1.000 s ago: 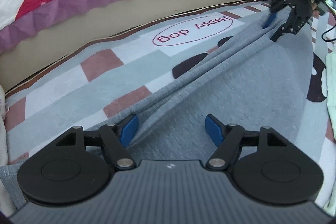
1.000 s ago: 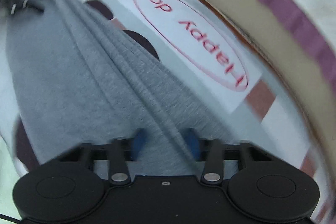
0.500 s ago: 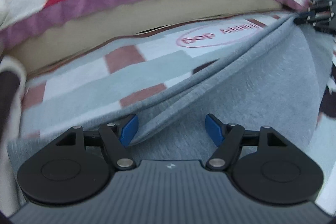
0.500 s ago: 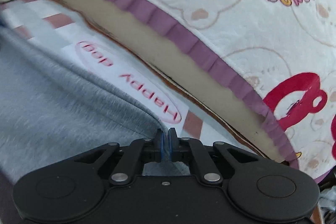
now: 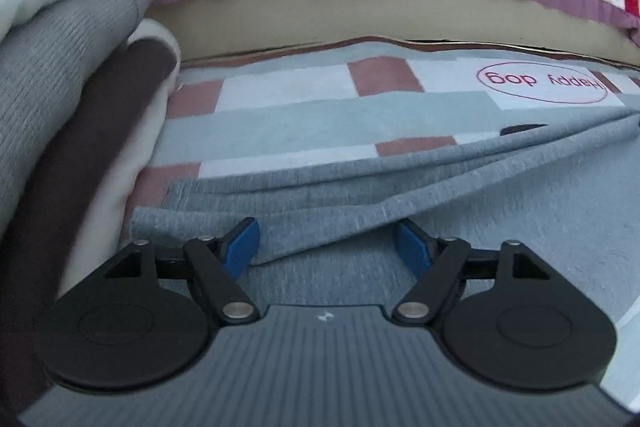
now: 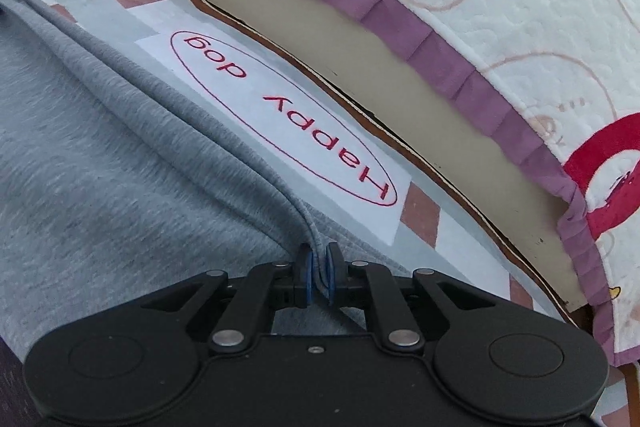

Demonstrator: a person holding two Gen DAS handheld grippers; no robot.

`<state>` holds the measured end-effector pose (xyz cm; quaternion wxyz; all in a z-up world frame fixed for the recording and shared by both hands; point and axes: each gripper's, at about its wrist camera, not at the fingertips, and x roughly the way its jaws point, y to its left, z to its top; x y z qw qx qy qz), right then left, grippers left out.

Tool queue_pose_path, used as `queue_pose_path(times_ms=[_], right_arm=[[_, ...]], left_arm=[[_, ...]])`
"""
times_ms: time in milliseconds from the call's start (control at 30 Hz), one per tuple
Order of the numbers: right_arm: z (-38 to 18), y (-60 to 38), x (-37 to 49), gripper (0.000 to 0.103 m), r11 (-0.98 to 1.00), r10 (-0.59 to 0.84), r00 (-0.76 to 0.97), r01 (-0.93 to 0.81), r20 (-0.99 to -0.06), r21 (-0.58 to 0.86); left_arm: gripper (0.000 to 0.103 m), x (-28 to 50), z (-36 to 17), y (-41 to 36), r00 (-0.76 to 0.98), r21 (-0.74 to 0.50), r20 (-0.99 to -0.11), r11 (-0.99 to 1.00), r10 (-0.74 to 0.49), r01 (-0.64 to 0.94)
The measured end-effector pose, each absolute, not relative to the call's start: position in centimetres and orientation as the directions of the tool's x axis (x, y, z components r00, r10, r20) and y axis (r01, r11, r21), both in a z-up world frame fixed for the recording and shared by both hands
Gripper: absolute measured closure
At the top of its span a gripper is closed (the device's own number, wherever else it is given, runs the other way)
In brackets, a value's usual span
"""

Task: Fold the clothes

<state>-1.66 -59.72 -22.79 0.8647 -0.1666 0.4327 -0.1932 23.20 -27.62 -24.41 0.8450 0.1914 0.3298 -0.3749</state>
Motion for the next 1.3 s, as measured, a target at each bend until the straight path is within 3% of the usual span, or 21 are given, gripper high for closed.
queue_pose_path(times_ms=[67, 100, 133, 167, 200, 233, 367, 400, 433, 500, 567, 600, 733, 933, 1033, 1300], right_arm=[[-22.7, -59.4, -1.6, 0.091, 0.868, -0.48, 0.548, 0.182, -0.685, -0.462], [-22.7, -59.4, -1.7, 0.091, 0.869, -0.479, 0.548, 0.182, -0.686, -0.461], [-22.7, -59.6, -1.8, 0.091, 0.874, -0.473, 0.552, 0.191, -0.687, -0.447], [-22.6, -59.7, -1.9, 0.091, 0.879, -0.466, 0.556, 0.201, -0.688, -0.433], [-22.5, -59.9, -2.0, 0.091, 0.883, -0.46, 0.56, 0.21, -0.689, -0.419], [-22.5, -60.1, -2.1, 0.091, 0.888, -0.453, 0.564, 0.219, -0.69, -0.405], [-22.2, -60.8, -2.6, 0.091, 0.903, -0.428, 0.582, 0.254, -0.692, -0.346], [-22.2, -61.0, -2.7, 0.09, 0.907, -0.422, 0.586, 0.262, -0.692, -0.331], [-22.1, -61.2, -2.8, 0.09, 0.909, -0.416, 0.59, 0.27, -0.692, -0.316], [-21.9, -61.5, -3.0, 0.085, 0.911, -0.412, 0.593, 0.294, -0.692, -0.291], [-21.3, -61.5, -3.0, 0.055, 0.881, -0.464, 0.558, 0.371, -0.688, -0.294], [-20.6, -61.2, -3.6, 0.051, 0.862, -0.488, 0.555, 0.427, -0.674, -0.273], [-18.5, -60.0, -7.9, 0.05, 0.774, -0.537, 0.561, 0.624, -0.63, -0.104], [-19.6, -60.7, -17.9, 0.049, 0.477, -0.529, 0.503, 0.842, -0.683, 0.251], [-20.9, -60.1, -20.3, 0.047, 0.396, -0.482, 0.551, 0.831, -0.681, 0.392], [-24.7, -61.1, -20.3, 0.038, 0.274, -0.461, 0.652, 0.749, -0.601, 0.603]], left_arm=[[0.018, 23.2, -24.3, -28.1, 0.516, 0.115, -0.691, 0.627, -0.507, 0.77], [0.025, 23.4, -24.1, -28.0, 0.532, 0.114, -0.687, 0.65, -0.495, 0.752], [0.062, 23.7, -23.9, -27.9, 0.548, 0.114, -0.683, 0.672, -0.482, 0.732], [0.081, 23.9, -23.6, -27.8, 0.564, 0.113, -0.68, 0.693, -0.469, 0.712], [0.09, 24.1, -23.4, -27.7, 0.58, 0.112, -0.676, 0.714, -0.455, 0.691], [0.091, 24.4, -23.1, -27.7, 0.594, 0.111, -0.673, 0.734, -0.441, 0.67], [0.091, 25.4, -22.2, -27.3, 0.65, 0.104, -0.658, 0.809, -0.38, 0.579], [0.081, 25.6, -22.0, -27.3, 0.662, 0.103, -0.655, 0.826, -0.364, 0.555], [0.063, 25.9, -21.7, -27.2, 0.675, 0.1, -0.652, 0.842, -0.347, 0.53], [0.05, 24.0, -21.3, -25.6, 0.658, 0.068, -0.653, 0.837, -0.375, 0.544], [0.049, 21.9, -20.9, -23.9, 0.638, 0.032, -0.653, 0.827, -0.408, 0.562], [0.049, 20.9, -20.6, -23.1, 0.627, 0.014, -0.653, 0.821, -0.424, 0.571], [0.046, 18.0, -20.3, -19.3, 0.592, -0.096, -0.661, 0.835, -0.461, 0.542], [0.048, 18.4, -22.1, -14.4, 0.401, -0.48, -0.7, 0.805, -0.59, 0.348], [0.046, 18.4, -23.7, -12.8, 0.3, -0.677, -0.644, 0.707, -0.704, 0.205], [0.045, 18.4, -25.5, -13.8, 0.351, -0.653, -0.66, 0.738, -0.665, 0.17]])
